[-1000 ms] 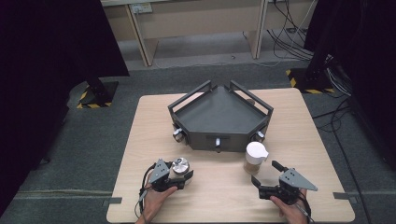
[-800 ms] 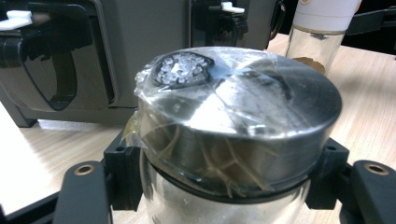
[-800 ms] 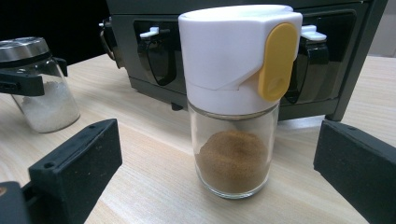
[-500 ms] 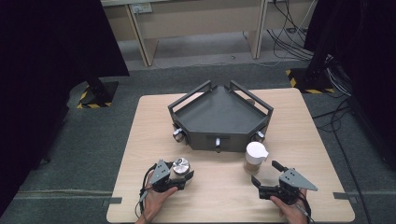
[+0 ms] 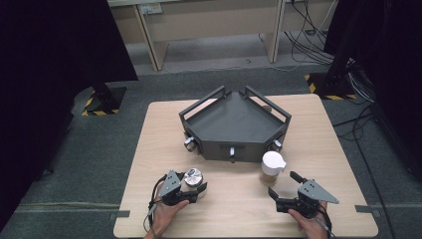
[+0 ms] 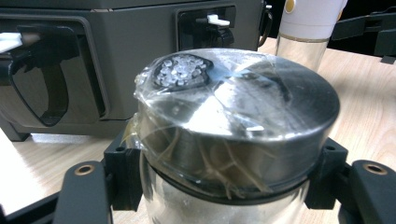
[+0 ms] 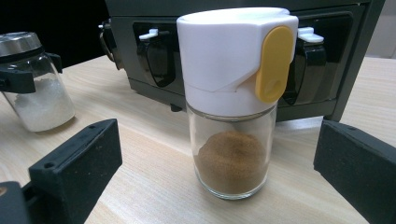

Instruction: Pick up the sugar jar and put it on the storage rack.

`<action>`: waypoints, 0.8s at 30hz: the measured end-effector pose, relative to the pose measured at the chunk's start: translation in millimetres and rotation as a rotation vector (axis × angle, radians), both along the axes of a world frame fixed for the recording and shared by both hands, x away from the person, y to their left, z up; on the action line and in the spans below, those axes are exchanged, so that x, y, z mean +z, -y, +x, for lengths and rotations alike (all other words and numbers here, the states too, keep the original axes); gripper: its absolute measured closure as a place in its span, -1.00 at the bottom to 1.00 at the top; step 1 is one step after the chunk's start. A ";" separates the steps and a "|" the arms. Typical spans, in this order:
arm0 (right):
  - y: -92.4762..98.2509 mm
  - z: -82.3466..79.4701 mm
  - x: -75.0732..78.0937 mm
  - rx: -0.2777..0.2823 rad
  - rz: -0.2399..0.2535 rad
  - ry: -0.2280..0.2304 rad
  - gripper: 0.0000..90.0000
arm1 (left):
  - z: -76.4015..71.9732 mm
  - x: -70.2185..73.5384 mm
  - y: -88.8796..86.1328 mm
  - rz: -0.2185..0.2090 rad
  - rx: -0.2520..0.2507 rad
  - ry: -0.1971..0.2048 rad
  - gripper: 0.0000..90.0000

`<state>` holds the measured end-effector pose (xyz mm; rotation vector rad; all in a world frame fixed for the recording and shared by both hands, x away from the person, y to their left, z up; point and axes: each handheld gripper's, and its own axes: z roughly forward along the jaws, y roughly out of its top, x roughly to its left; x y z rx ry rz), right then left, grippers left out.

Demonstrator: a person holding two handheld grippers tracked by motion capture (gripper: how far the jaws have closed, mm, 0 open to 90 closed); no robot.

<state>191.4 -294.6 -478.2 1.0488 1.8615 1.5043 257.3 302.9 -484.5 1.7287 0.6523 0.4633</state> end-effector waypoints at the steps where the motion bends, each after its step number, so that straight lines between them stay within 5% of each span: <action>1: 0.0 0.0 0.0 -0.001 0.000 0.000 -0.97 | 0.2 0.7 -0.2 0.002 -0.002 0.000 -0.32; 24: 0.2 -0.3 -0.1 -0.006 0.001 0.003 -0.97 | 9.7 25.6 -1.4 0.010 -0.022 0.006 -0.32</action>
